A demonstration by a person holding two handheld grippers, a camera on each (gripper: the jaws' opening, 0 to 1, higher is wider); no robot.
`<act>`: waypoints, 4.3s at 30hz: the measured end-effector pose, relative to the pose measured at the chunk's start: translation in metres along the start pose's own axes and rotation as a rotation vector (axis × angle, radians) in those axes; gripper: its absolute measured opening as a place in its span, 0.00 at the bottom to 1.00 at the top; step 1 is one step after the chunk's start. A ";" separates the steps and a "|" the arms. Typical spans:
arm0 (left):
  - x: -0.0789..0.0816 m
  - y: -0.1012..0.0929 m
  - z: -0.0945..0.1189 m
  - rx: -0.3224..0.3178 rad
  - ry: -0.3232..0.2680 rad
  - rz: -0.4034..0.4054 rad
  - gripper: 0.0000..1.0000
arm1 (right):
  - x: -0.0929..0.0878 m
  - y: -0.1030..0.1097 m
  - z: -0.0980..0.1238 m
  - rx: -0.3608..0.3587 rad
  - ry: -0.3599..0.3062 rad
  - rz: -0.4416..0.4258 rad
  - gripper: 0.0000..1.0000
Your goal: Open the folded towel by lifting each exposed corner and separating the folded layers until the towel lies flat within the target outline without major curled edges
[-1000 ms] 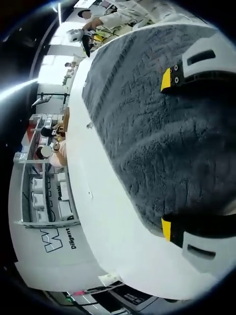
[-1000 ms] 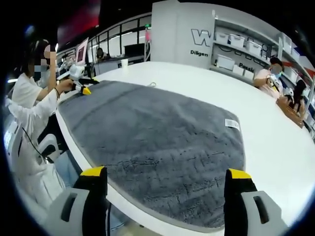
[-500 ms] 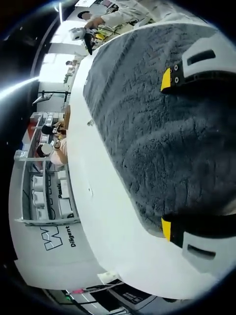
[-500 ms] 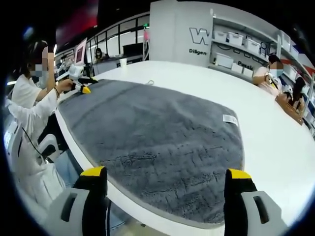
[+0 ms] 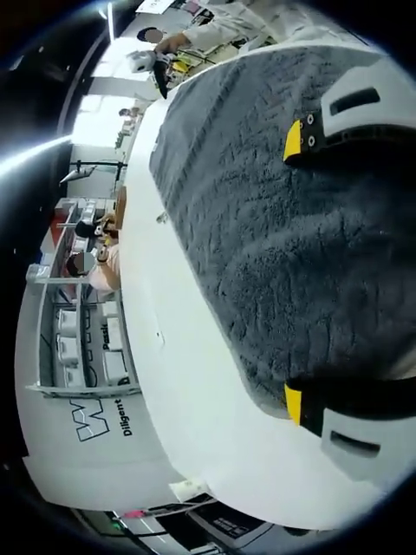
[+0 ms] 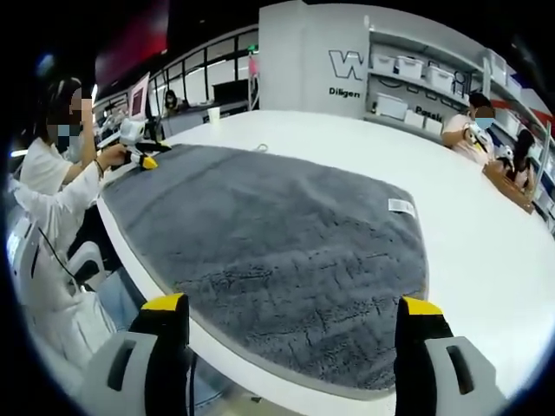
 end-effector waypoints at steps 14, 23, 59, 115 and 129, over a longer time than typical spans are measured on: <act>0.003 -0.044 0.030 -0.032 -0.045 -0.044 0.99 | 0.005 -0.005 -0.012 0.022 -0.018 0.034 0.99; -0.021 -0.061 0.041 -0.045 0.003 -0.075 0.99 | 0.007 -0.014 -0.033 0.055 -0.029 0.084 0.99; -0.045 -0.055 0.051 -0.035 -0.050 -0.062 0.99 | -0.012 -0.021 -0.044 0.091 -0.059 0.068 1.00; -0.089 -0.139 0.196 0.174 -0.079 0.094 0.99 | -0.024 0.024 0.058 -0.021 -0.077 0.063 1.00; -0.081 -0.141 0.189 0.145 -0.113 0.091 0.99 | -0.024 0.023 0.053 -0.028 -0.051 0.056 1.00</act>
Point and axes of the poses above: the point that each gripper's makers call its tool centre point, and the gripper's own axes: z roughly backward along the fingers, y roughly to its left, x roughly out of its top, the point moved 9 cm from there along z, roughly backward along the fingers, and after that the axes turned 1 degree about z, right-handed, at the moved point
